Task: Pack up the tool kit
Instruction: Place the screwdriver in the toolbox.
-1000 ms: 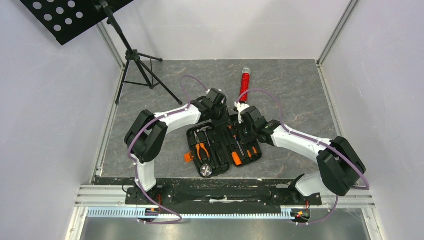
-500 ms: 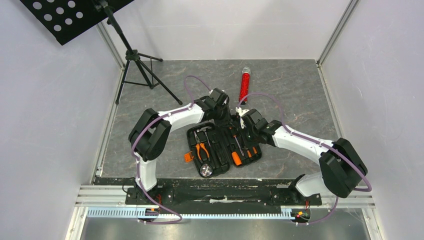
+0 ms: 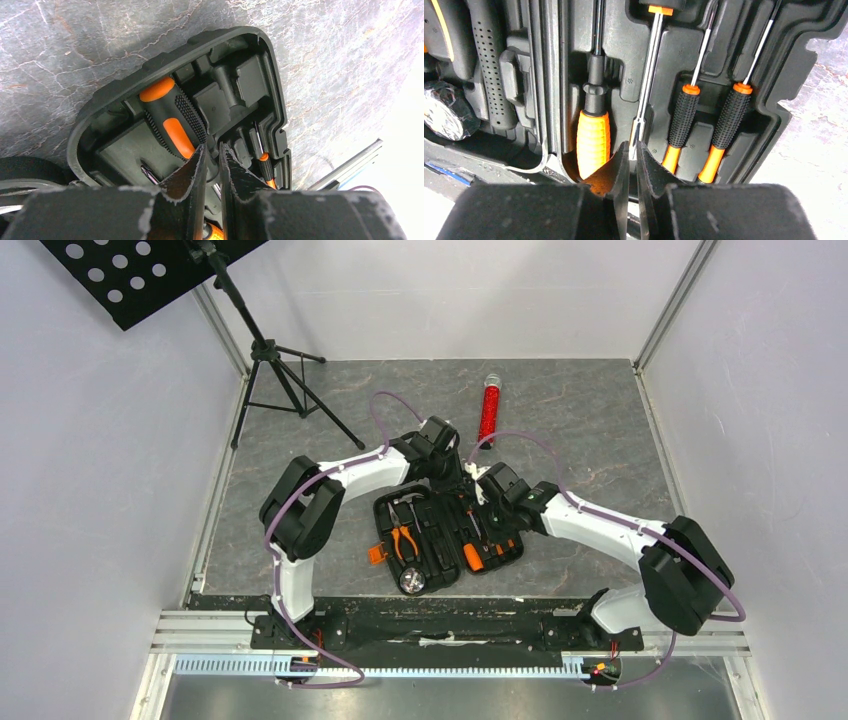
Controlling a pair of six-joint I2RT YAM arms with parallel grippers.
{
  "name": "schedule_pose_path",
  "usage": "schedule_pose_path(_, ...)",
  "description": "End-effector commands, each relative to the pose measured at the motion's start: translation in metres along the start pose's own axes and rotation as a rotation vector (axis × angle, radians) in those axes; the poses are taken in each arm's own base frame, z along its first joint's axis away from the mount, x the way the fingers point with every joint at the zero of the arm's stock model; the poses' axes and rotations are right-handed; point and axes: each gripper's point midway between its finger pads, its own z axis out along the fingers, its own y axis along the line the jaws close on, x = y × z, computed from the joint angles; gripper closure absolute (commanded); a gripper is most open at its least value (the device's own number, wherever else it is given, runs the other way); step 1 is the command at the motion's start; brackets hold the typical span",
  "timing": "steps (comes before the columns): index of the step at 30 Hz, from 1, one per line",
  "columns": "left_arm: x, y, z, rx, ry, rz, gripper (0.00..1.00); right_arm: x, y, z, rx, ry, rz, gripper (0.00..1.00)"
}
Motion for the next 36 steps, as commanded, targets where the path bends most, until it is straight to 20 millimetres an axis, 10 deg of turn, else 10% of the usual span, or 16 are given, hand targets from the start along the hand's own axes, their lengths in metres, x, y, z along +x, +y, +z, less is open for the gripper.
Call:
schedule_pose_path(1, 0.007, 0.015, 0.013, -0.053, 0.024, 0.002, 0.8, -0.008, 0.002, -0.004, 0.019, -0.005, 0.002, 0.89)
schedule_pose_path(18, 0.03, 0.042, 0.036, -0.011, 0.081, -0.153, 0.91, 0.003, -0.001, 0.005, 0.055, 0.056, 0.006, 0.91)
schedule_pose_path(29, -0.04, -0.027, -0.024, 0.096, -0.133, -0.03, 0.66, -0.022, -0.005, -0.015, 0.106, -0.019, -0.009, 0.9)
schedule_pose_path(36, -0.048, 0.0, -0.039, -0.075, -0.18, -0.038, 0.57, -0.016, -0.005, -0.012, 0.099, -0.008, -0.007, 0.9)
